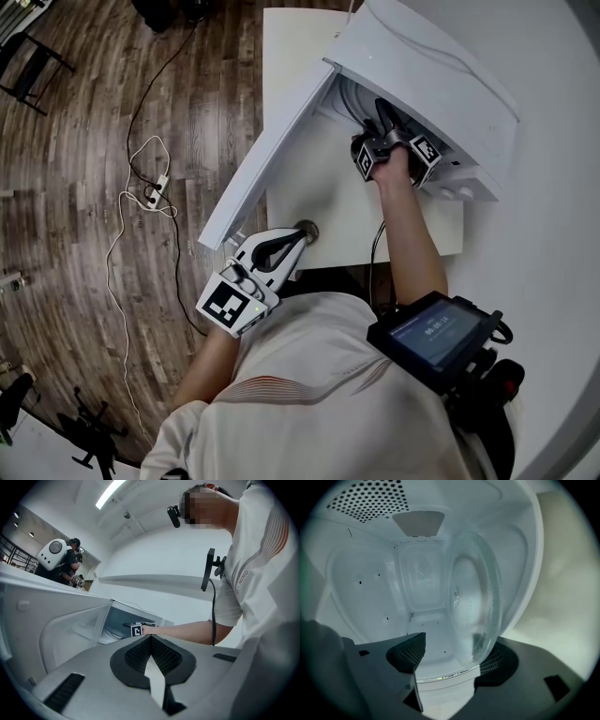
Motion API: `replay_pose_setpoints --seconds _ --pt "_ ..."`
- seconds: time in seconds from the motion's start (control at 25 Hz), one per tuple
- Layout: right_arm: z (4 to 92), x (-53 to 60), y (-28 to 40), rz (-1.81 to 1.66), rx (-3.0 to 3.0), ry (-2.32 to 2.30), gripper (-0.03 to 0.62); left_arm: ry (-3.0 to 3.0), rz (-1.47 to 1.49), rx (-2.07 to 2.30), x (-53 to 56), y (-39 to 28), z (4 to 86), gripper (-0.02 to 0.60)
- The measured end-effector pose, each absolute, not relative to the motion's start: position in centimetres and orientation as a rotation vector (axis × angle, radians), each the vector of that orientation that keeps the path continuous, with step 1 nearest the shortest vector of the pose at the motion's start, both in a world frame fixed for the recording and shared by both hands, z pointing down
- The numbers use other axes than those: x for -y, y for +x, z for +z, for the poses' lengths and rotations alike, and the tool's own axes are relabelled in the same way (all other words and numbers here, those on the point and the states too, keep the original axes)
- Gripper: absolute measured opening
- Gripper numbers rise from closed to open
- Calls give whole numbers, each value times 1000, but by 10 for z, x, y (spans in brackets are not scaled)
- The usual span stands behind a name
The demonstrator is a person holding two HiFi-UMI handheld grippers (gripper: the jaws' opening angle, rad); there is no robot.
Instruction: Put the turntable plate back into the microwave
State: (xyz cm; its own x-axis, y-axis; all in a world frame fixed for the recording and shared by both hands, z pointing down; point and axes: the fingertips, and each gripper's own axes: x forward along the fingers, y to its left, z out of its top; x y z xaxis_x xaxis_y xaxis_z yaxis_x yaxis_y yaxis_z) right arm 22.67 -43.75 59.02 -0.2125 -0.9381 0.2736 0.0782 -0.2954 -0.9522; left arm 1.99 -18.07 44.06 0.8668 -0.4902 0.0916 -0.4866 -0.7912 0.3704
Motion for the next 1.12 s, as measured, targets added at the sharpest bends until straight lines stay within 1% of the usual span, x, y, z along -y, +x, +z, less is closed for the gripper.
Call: replay_pose_setpoints --seconds 0.4,1.12 --pt "592 434 203 -1792 -1174 -1148 308 2647 -25 717 181 18 444 9" --pt "612 418 193 -1892 -1197 -1107 308 2644 -26 696 184 20 444 9"
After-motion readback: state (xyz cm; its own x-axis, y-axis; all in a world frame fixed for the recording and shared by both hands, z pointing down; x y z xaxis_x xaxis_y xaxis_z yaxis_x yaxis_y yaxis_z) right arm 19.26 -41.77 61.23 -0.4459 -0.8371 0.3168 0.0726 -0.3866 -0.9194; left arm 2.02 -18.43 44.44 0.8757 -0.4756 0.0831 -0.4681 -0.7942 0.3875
